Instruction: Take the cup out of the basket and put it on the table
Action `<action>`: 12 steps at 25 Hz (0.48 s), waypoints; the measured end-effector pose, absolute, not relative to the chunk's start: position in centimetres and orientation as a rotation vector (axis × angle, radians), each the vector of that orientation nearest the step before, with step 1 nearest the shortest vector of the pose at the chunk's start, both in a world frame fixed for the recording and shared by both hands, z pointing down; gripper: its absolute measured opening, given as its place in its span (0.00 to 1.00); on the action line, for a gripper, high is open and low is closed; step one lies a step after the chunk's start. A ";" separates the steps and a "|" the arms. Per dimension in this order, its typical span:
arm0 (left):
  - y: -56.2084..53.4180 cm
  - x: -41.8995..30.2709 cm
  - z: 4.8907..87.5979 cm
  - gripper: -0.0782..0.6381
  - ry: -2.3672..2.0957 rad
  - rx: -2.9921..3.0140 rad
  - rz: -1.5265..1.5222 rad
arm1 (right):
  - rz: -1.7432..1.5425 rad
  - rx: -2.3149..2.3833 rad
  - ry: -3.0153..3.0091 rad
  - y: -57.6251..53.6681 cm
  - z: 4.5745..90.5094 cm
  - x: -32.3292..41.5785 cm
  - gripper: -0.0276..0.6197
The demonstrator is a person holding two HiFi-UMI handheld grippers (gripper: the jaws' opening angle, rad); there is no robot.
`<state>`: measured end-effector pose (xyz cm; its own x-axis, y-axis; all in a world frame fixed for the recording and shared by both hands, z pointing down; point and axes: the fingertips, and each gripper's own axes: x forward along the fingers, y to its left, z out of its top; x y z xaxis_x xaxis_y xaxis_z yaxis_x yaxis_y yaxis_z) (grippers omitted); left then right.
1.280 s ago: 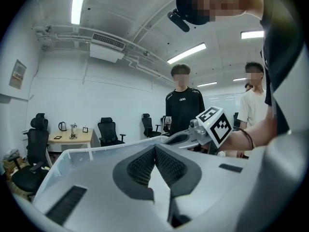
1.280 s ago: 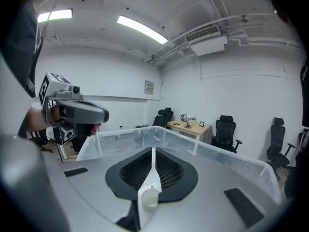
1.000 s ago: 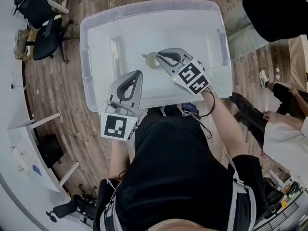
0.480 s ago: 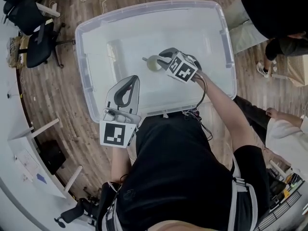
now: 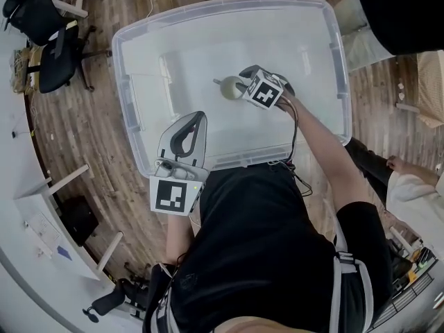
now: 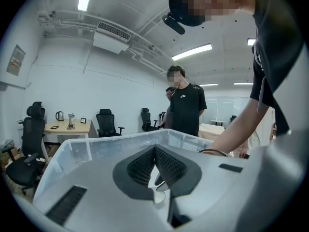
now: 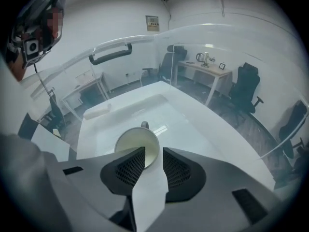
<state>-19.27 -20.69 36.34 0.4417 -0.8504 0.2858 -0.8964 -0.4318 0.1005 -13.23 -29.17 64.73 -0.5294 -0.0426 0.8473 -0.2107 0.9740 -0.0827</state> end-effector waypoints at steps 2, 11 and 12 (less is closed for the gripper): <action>-20.5 -19.3 36.6 0.13 -1.515 2.449 0.282 | 0.230 0.179 -2.110 -29.0 65.5 -13.4 0.21; -19.9 -19.8 37.0 0.13 -1.514 2.424 0.303 | 0.275 0.226 -2.071 -29.8 67.5 -14.1 0.21; -19.8 -20.0 37.0 0.13 -1.518 2.419 0.301 | 0.277 0.226 -2.064 -29.8 67.6 -14.2 0.21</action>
